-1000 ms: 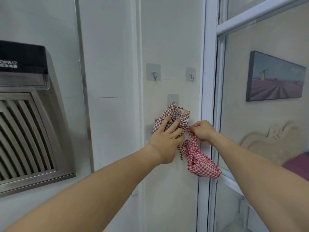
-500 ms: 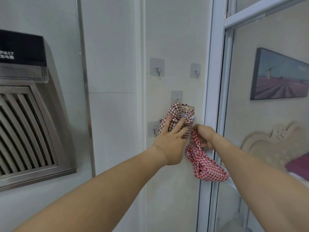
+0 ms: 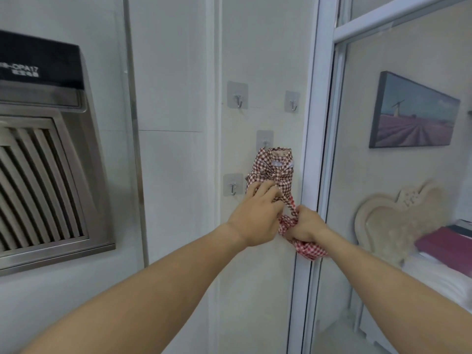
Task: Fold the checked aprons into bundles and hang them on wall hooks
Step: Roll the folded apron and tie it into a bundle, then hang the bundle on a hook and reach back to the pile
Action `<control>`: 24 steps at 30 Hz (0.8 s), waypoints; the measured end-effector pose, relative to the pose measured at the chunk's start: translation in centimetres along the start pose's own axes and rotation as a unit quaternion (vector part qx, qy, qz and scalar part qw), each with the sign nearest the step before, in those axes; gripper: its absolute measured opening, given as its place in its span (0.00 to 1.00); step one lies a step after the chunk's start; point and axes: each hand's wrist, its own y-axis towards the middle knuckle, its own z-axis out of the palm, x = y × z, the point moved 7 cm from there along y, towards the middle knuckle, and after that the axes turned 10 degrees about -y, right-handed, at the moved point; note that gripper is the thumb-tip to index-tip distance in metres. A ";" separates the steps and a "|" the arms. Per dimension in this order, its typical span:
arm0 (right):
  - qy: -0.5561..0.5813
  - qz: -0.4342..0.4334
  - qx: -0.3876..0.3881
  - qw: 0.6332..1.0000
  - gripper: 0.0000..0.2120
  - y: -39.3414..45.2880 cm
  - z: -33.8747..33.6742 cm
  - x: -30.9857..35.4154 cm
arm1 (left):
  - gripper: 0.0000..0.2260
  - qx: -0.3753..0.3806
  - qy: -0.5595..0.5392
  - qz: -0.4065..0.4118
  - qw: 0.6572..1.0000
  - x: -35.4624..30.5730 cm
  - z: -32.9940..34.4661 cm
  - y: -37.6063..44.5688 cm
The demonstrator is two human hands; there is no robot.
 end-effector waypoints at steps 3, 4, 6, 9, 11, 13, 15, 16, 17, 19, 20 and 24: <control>-0.098 -0.063 0.060 0.991 0.25 -0.8 -1.4 1.3 | 0.12 0.011 -0.030 -0.015 0.999 -0.2 -0.9 -1.4; -0.143 -0.077 0.074 0.984 0.23 -1.1 -1.9 1.5 | 0.10 0.022 -0.042 -0.020 0.999 -0.2 -1.0 -1.9; -0.222 -0.077 0.081 0.969 0.19 -1.1 -2.8 0.9 | 0.08 0.051 -0.058 -0.035 0.996 -0.2 -1.1 -2.9; -0.299 -0.046 -0.002 0.953 0.18 -1.1 -3.6 -0.1 | 0.09 0.072 -0.073 -0.069 0.992 0.6 -2.3 -4.8; -0.346 -0.014 -0.157 0.925 0.18 -2.7 -4.1 0.0 | 0.09 0.082 -0.083 -0.092 0.989 1.2 -2.9 -6.3; -0.324 -0.013 -0.254 0.911 0.13 -4.9 -2.7 0.9 | 0.09 0.096 -0.113 -0.125 0.981 1.7 -3.1 -8.4; -0.257 -0.042 -0.266 0.928 0.11 -6.6 -0.1 2.2 | 0.09 0.116 -0.144 -0.165 0.969 2.2 -2.7 -10.6; -0.211 -0.054 -0.250 0.943 0.10 -7.7 1.4 3.1 | 0.09 0.130 -0.158 -0.185 0.961 2.4 -2.4 -12.1; -0.164 -0.067 -0.230 0.957 0.11 -8.7 2.7 4.2 | 0.10 0.143 -0.169 -0.201 0.954 2.7 -2.0 -13.5; -0.086 -0.100 -0.187 0.973 0.12 -11.2 6.0 7.0 | 0.12 0.167 -0.192 -0.244 0.936 3.4 -1.1 -17.2; -0.059 -0.116 -0.155 0.979 0.12 -12.4 7.9 8.5 | 0.13 0.184 -0.200 -0.268 0.924 3.9 -0.4 -19.3; 0.016 -0.166 0.028 0.986 0.15 -16.7 16.6 14.8 | 0.20 0.276 -0.211 -0.360 0.866 5.4 2.3 -29.6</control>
